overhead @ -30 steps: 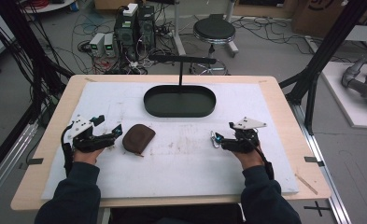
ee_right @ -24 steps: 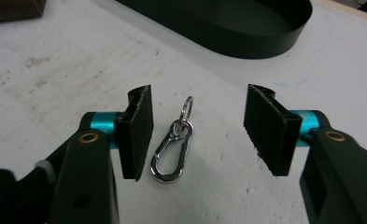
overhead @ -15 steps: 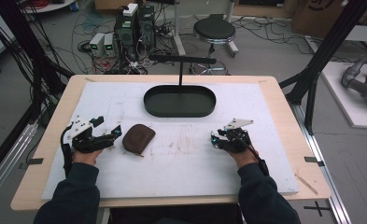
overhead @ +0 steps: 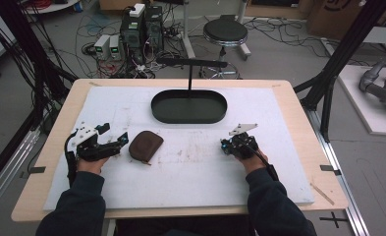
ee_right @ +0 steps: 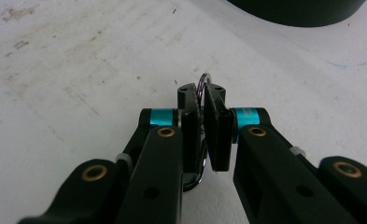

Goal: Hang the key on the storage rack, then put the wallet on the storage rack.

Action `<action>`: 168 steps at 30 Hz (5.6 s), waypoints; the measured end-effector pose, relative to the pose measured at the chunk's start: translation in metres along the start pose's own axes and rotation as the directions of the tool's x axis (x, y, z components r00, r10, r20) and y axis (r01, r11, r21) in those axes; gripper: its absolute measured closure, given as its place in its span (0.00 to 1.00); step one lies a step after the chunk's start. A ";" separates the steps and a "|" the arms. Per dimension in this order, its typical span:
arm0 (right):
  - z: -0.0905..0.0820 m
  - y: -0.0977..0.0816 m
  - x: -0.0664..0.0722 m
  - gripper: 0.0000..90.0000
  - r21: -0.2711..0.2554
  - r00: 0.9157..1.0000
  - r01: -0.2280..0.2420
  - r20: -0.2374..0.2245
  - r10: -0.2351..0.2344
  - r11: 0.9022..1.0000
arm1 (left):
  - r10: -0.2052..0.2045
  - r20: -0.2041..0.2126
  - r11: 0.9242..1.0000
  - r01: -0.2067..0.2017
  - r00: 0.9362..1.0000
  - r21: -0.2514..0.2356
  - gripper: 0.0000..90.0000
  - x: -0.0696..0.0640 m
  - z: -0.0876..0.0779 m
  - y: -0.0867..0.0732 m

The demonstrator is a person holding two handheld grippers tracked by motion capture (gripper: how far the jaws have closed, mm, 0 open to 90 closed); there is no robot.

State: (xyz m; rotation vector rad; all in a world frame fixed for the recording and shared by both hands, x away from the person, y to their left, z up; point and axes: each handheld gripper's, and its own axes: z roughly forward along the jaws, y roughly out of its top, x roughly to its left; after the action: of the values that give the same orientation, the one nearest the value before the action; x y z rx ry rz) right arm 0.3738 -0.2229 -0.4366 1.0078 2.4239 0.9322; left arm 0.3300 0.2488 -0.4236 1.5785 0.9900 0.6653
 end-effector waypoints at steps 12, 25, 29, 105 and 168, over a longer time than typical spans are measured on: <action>-0.003 0.003 -0.002 1.00 0.019 1.000 0.012 0.002 -0.012 1.000 | -0.010 -0.003 1.000 0.010 1.000 -0.003 0.19 0.002 -0.001 -0.001; -0.022 0.010 -0.008 1.00 -0.070 0.999 0.036 -0.005 -0.037 0.997 | -0.018 -0.008 1.000 0.018 1.000 -0.001 0.20 0.003 -0.002 -0.001; -0.024 0.012 -0.008 1.00 -0.079 0.999 0.041 -0.005 -0.041 0.996 | -0.016 -0.009 1.000 0.016 1.000 -0.002 0.20 0.004 -0.003 -0.001; -0.091 0.024 -0.068 0.24 -0.261 0.995 -0.027 0.084 0.051 0.965 | -0.039 0.084 0.999 0.041 0.996 -0.019 0.19 -0.002 -0.003 0.002; -0.074 -0.030 -0.045 0.23 -0.239 0.992 -0.061 0.090 0.085 0.969 | -0.119 0.093 0.951 0.087 0.989 0.297 0.19 -0.018 0.034 -0.016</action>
State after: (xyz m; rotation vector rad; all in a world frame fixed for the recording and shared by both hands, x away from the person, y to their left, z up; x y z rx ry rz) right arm 0.3496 -0.3038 -0.4007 1.0351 2.1462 1.1367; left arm 0.3455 0.2175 -0.4460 1.7851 1.1180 0.3662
